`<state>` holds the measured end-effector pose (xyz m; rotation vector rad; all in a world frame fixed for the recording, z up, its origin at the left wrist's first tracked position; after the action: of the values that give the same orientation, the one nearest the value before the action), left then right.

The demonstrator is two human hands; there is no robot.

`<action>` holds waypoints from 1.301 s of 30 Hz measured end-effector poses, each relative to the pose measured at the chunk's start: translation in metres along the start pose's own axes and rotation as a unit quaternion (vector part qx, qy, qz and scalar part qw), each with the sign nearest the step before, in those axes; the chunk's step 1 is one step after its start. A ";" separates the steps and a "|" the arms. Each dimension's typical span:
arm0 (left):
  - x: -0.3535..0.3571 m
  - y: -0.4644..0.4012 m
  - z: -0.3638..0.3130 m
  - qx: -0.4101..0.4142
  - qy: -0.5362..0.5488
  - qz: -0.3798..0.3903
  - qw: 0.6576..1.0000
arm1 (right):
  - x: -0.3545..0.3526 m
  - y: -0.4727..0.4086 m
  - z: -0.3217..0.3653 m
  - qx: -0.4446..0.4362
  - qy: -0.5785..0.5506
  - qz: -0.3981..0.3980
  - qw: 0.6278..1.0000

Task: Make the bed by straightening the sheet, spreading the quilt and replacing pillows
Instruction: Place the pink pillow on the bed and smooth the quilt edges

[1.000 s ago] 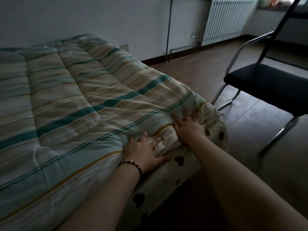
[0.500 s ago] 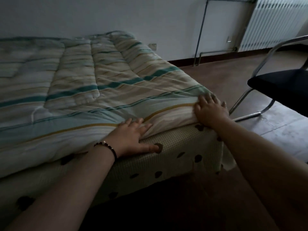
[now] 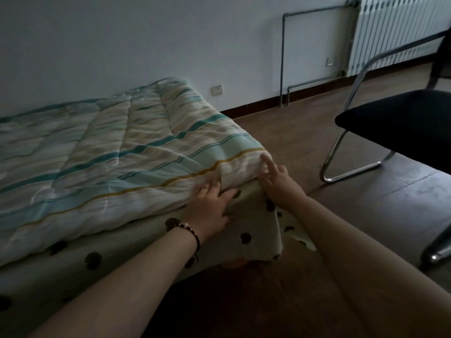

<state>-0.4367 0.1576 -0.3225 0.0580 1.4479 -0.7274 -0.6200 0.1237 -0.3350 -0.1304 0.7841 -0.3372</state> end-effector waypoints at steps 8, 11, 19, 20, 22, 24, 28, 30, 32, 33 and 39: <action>-0.014 -0.008 -0.019 -0.043 0.060 -0.135 0.988 | -0.002 0.013 -0.070 -0.008 -0.047 0.017 0.999; -0.013 -0.006 -0.019 -0.033 0.048 -0.139 0.989 | -0.013 0.007 -0.088 -0.055 0.130 -0.018 0.990; -0.012 0.005 -0.028 -0.036 0.053 -0.080 0.995 | -0.024 0.016 -0.093 -0.065 0.270 -0.100 0.955; -0.022 0.012 -0.013 -0.034 0.056 -0.095 0.993 | -0.023 0.013 -0.078 -0.073 0.280 -0.102 0.952; -0.030 0.015 -0.008 -0.005 0.056 -0.127 0.990 | -0.031 0.016 -0.086 -0.045 0.308 -0.090 0.946; -0.040 0.019 0.009 0.008 0.039 -0.160 0.986 | -0.039 0.018 -0.078 -0.022 0.302 -0.105 0.947; -0.035 0.016 0.065 -0.123 0.072 -0.052 0.988 | -0.059 0.021 -0.002 -0.046 0.167 -0.215 0.961; -0.024 0.014 0.078 -0.172 0.120 0.000 0.978 | -0.052 0.026 0.049 -0.122 0.106 -0.223 0.961; -0.032 0.008 0.082 -0.174 0.102 -0.027 0.979 | -0.029 0.037 0.103 -0.204 0.085 -0.201 0.954; -0.035 0.003 0.079 -0.165 0.082 -0.034 0.982 | -0.018 0.041 0.126 -0.235 0.085 -0.194 0.949; -0.032 -0.005 0.036 -0.103 0.059 -0.036 0.992 | 0.047 0.020 0.146 -0.169 0.060 -0.051 0.982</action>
<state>-0.4054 0.1506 -0.2854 -0.1121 1.6391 -0.6372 -0.4801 0.1247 -0.2690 -0.4754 0.9516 -0.3083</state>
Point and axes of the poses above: each hand's wrist, its own y-axis away from the middle knuckle, its own x-axis out of the palm, z = x × y, the point moved 9 cm from there along -y, towards the middle knuckle, and after that the axes turned 15 degrees about -z, right-handed, at the moved point
